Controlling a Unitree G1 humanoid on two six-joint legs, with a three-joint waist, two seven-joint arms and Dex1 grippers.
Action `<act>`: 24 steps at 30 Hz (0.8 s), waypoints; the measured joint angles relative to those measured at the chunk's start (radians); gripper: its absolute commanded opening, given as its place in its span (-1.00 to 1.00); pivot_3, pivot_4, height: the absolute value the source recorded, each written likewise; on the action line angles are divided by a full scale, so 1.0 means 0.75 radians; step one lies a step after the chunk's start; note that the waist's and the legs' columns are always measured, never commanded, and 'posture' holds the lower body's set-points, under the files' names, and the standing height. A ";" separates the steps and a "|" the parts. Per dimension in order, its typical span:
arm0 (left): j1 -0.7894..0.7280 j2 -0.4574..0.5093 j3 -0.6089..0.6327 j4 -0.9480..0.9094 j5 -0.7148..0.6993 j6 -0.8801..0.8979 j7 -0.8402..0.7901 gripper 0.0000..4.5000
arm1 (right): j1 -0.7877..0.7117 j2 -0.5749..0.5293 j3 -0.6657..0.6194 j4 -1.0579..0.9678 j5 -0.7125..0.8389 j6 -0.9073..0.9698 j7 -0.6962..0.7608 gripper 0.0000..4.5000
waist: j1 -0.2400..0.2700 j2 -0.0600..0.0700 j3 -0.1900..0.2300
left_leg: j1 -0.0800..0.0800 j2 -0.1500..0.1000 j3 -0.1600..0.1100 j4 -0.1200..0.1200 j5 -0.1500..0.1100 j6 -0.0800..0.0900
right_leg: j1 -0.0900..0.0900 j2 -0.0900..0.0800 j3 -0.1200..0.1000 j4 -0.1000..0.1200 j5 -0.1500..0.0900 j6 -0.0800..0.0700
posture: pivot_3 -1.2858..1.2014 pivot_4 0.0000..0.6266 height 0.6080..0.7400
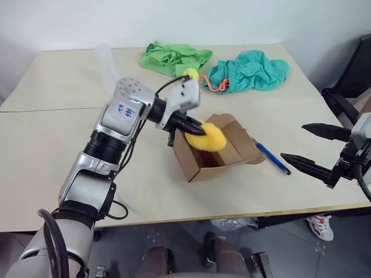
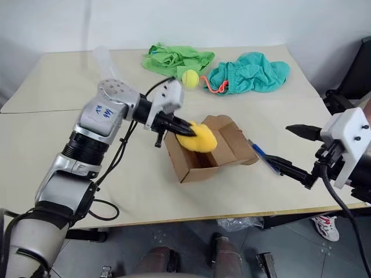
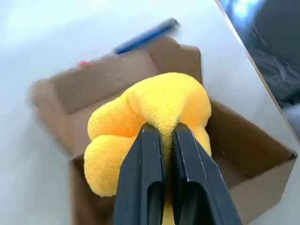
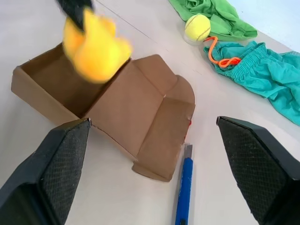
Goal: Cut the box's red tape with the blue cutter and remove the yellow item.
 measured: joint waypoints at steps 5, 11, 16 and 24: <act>-0.013 0.027 0.154 -0.040 -0.058 0.099 0.198 -0.99 | -0.132 -0.053 0.090 0.136 -0.039 -0.052 0.073 1.00 | -0.002 0.000 0.000 | 0.001 0.000 0.001 0.000 0.000 0.000 | 0.000 0.000 0.001 0.000 0.000 0.000 | 0.03 -0.52 1.00; 0.076 0.191 0.298 -0.064 0.008 0.229 0.569 -0.99 | -0.264 -0.028 0.198 0.266 -0.054 -0.156 0.198 1.00 | -0.011 0.000 0.000 | 0.012 -0.001 0.007 -0.007 0.000 -0.001 | 0.003 0.002 0.009 0.001 0.000 0.000 | 0.03 -0.52 1.00; 0.390 0.401 0.310 -0.196 0.068 0.547 0.722 -0.99 | -0.414 0.118 0.293 0.420 0.019 -0.228 0.349 1.00 | -0.032 -0.002 0.001 | 0.026 0.005 0.009 -0.013 0.000 -0.001 | 0.016 0.002 0.011 -0.002 0.000 0.001 | 0.03 -0.52 1.00; 0.682 0.588 0.313 -0.476 0.064 0.852 0.807 -0.99 | -0.592 0.143 0.502 0.613 -0.075 -0.286 0.451 1.00 | -0.008 -0.004 0.002 | 0.027 0.008 0.009 -0.015 -0.002 -0.004 | 0.016 0.003 0.012 -0.003 -0.001 -0.001 | 0.03 -0.52 1.00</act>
